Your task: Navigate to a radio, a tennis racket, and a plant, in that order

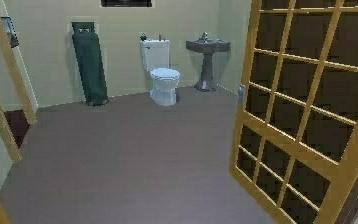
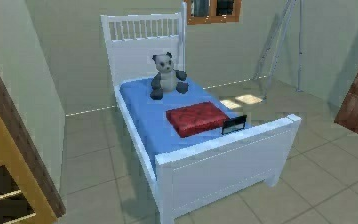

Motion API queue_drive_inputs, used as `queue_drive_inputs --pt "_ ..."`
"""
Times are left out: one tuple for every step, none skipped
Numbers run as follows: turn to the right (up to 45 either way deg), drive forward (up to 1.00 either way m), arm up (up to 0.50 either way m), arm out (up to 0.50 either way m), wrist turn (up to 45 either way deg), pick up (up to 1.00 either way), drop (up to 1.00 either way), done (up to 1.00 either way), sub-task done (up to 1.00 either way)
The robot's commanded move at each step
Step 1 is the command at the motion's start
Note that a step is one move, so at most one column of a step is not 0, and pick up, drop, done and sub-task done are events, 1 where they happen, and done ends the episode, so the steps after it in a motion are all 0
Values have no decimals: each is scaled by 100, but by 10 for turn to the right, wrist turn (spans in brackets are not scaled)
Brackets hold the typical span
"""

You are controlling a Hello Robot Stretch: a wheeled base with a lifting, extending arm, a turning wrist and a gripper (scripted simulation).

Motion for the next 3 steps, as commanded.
queue_drive_inputs --pt "-180 0 0 0 0 0 0 0 0" --pt "0 100 0 0 0 0 0 0 0" --pt "-360 0 0 0 0 0 0 0 0"
